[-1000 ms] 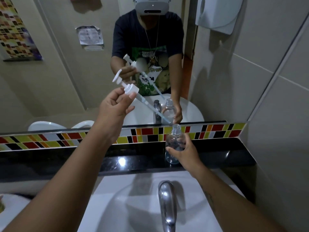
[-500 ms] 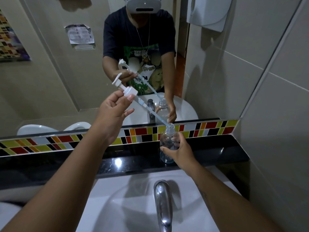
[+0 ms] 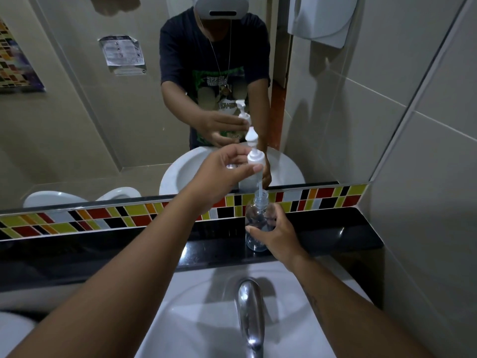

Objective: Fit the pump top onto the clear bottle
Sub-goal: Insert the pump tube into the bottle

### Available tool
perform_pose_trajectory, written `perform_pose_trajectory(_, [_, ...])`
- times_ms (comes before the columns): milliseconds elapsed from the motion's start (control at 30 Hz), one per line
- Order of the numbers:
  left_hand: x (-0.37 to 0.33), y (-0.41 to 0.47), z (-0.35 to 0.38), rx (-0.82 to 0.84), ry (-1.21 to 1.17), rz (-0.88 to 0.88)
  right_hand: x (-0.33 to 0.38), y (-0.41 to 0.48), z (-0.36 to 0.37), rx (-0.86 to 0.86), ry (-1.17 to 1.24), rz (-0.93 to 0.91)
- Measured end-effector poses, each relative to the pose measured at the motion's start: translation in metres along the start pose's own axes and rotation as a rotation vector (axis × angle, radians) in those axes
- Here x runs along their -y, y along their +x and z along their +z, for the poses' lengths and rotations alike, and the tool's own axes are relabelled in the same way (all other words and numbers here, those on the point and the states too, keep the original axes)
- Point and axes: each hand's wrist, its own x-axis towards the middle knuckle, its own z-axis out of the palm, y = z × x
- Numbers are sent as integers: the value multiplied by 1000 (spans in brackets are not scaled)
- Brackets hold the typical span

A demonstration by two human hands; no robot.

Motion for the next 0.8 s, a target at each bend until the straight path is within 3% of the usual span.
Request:
perform_pose_trajectory(433, [39, 3, 11, 131, 183, -122, 3, 7, 4, -83, -91, 66])
perform_pose_trajectory(800, [59, -5, 20, 135, 68, -159, 0, 6, 4, -76, -77, 58])
